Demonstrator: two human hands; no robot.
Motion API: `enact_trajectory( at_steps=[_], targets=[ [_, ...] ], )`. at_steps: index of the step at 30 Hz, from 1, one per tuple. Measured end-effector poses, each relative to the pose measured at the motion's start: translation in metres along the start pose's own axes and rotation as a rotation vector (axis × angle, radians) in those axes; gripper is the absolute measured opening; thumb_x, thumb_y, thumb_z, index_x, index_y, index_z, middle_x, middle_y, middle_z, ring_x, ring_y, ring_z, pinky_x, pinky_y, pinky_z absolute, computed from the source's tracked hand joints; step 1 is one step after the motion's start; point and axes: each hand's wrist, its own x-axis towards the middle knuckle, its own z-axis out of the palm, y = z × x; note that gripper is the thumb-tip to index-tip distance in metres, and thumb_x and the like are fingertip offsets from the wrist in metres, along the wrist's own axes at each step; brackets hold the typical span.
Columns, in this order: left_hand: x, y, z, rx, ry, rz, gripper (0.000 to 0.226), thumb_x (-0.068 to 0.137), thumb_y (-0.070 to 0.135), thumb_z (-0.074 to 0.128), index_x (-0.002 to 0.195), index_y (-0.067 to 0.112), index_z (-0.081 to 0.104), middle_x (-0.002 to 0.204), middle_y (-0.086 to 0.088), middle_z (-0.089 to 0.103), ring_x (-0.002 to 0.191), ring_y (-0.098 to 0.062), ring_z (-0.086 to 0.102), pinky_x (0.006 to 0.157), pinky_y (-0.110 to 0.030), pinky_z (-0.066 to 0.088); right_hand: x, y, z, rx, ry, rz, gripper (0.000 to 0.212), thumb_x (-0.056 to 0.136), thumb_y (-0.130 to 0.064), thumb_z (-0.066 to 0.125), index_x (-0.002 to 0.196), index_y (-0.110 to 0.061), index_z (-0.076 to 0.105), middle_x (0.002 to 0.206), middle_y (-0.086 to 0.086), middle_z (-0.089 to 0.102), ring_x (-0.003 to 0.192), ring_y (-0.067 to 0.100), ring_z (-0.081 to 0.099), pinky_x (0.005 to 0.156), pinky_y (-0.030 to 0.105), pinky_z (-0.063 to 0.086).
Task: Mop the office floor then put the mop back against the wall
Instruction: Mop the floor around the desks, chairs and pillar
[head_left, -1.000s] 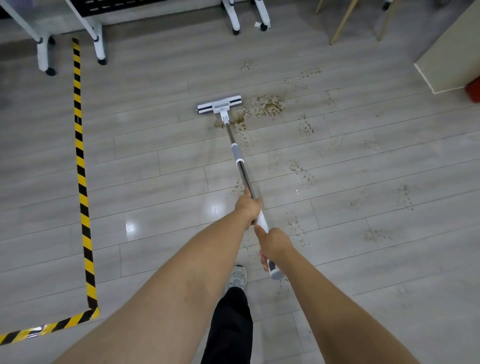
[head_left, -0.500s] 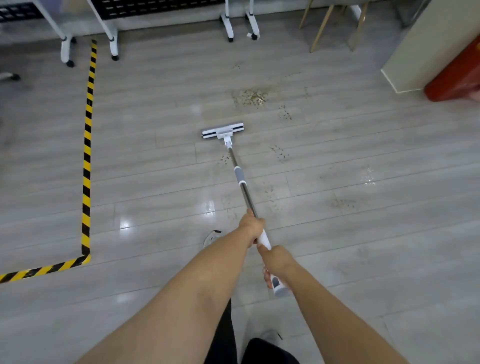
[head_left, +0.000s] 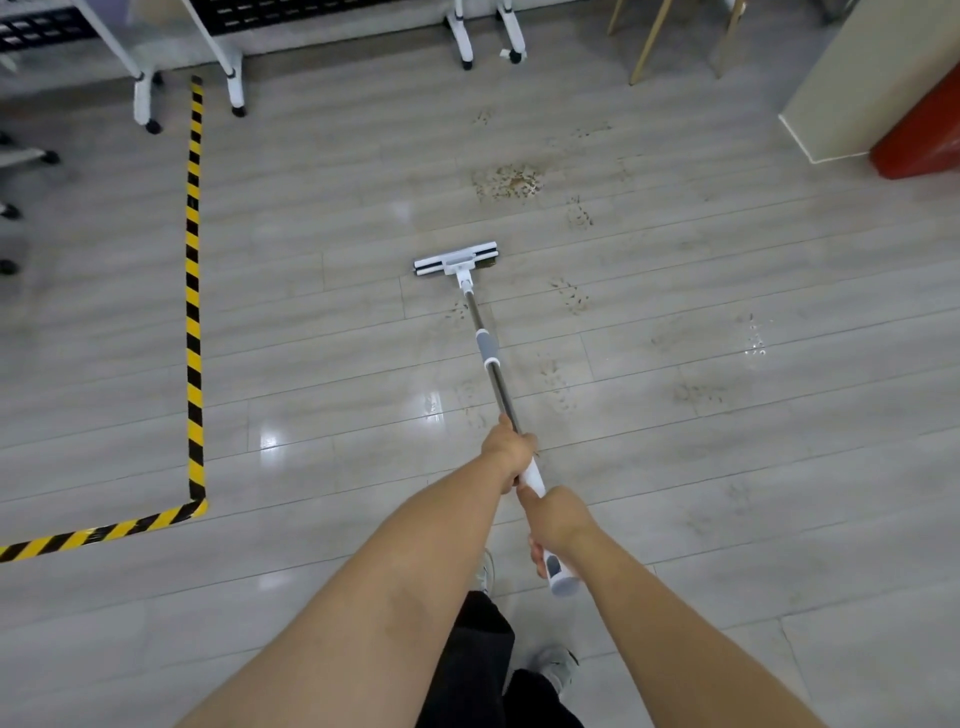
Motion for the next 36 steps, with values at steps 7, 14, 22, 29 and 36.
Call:
enact_trajectory(
  at_steps=[7,14,22,29,36],
  targets=[
    [0.076,0.053,-0.06,0.047,0.021,0.035,0.05,0.101,0.022,0.05,0.15,0.026,0.037,0.112,-0.005,0.057,0.098,-0.028,0.059,0.068,-0.034,0.053,0.06,-0.091,0.01,-0.028,0.017,-0.026,0.045,0.104,-0.048,0.041,0.104,-0.006,0.057,0.079,0.013,0.066,0.051,0.02,0.056,0.051,0.028,0.043],
    [0.113,0.116,-0.071,0.01,0.005,0.01,0.053,0.1,0.022,0.051,0.15,0.027,0.036,0.105,-0.004,0.058,0.092,-0.025,0.058,0.056,-0.03,0.049,0.09,-0.15,-0.027,-0.064,0.022,-0.009,0.042,0.105,-0.043,0.039,0.092,-0.006,0.054,0.065,0.011,0.062,0.04,0.02,0.053,0.049,0.027,0.042],
    [0.151,0.179,-0.063,-0.029,0.009,0.031,0.05,0.099,0.022,0.051,0.148,0.026,0.037,0.111,-0.009,0.058,0.094,-0.027,0.059,0.054,-0.028,0.049,0.125,-0.205,-0.081,-0.177,0.029,0.014,0.042,0.105,-0.044,0.037,0.085,-0.009,0.048,0.056,0.009,0.06,0.038,0.023,0.056,0.051,0.028,0.047],
    [0.214,0.235,-0.107,-0.001,0.046,0.036,0.054,0.101,0.024,0.049,0.152,0.028,0.034,0.118,-0.007,0.059,0.101,-0.029,0.06,0.07,-0.032,0.052,0.173,-0.28,-0.085,-0.156,-0.002,-0.035,0.043,0.105,-0.045,0.039,0.092,-0.007,0.054,0.066,0.008,0.066,0.047,0.02,0.059,0.053,0.028,0.047],
    [0.313,0.321,-0.2,0.054,0.095,0.048,0.05,0.098,0.024,0.054,0.146,0.022,0.042,0.115,-0.01,0.062,0.101,-0.032,0.065,0.07,-0.036,0.059,0.252,-0.42,-0.068,-0.069,-0.016,-0.048,0.043,0.104,-0.047,0.041,0.09,-0.008,0.055,0.074,0.01,0.065,0.053,0.021,0.056,0.057,0.03,0.045]
  ],
)
